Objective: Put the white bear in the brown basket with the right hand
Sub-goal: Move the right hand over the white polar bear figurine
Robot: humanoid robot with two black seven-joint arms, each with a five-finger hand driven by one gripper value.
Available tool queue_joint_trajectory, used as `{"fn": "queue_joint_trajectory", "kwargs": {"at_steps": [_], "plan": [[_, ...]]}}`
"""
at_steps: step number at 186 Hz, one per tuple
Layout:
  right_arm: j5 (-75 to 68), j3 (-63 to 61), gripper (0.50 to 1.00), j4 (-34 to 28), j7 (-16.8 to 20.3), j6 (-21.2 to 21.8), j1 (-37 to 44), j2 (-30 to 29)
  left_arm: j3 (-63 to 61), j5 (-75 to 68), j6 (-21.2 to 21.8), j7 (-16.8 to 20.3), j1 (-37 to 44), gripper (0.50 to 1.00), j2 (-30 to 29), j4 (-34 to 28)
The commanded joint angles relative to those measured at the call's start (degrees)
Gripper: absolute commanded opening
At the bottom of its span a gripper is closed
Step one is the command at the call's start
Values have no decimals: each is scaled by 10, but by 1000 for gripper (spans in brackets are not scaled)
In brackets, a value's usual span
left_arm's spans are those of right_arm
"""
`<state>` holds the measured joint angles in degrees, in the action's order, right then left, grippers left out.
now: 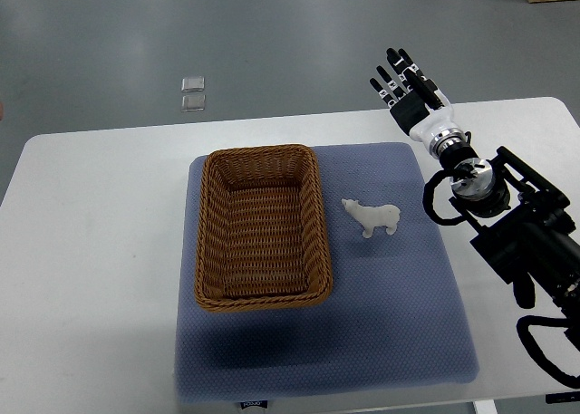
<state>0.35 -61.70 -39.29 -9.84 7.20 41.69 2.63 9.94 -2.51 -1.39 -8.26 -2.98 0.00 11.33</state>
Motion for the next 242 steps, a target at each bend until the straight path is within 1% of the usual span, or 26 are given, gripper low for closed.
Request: {"fn": "queue_joint_trajectory", "kwargs": {"at_steps": [1, 54, 74, 97, 123, 141, 156, 174, 195, 215, 229, 242], "plan": [[0, 0, 924, 0, 0, 0, 0, 0, 0, 0, 0, 0, 0, 1000, 0, 0], [2, 5, 924, -1, 0, 1, 1, 3, 0, 0, 0, 0, 0, 1000, 0, -1], [3, 19, 924, -3, 2, 8, 7, 11, 0, 0, 0, 0, 1, 1000, 0, -1], [33, 38, 924, -35, 11, 11, 16, 45, 1, 0, 0, 0, 0, 1000, 0, -1], [148, 96, 924, -54, 40, 30, 54, 84, 1, 0, 0, 0, 0, 1000, 0, 1], [227, 136, 924, -78, 83, 67, 81, 123, 1, 0, -1, 0, 0, 1000, 0, 1], [287, 192, 924, -98, 112, 94, 118, 160, 2, 0, -1, 0, 0, 1000, 0, 0], [333, 279, 924, -119, 125, 124, 170, 197, 2, 0, -1, 0, 0, 1000, 0, 0], [354, 424, 924, -161, 154, 170, 264, 249, 2, 0, -1, 0, 0, 1000, 0, 1], [374, 546, 924, -202, 177, 207, 348, 272, 3, 0, -1, 0, 0, 1000, 0, 1], [403, 612, 924, -229, 181, 214, 379, 278, 2, 0, -1, 0, 0, 1000, 0, 4], [439, 645, 924, -242, 181, 209, 384, 274, 2, 0, -1, 1, 0, 1000, 0, 4]]}}
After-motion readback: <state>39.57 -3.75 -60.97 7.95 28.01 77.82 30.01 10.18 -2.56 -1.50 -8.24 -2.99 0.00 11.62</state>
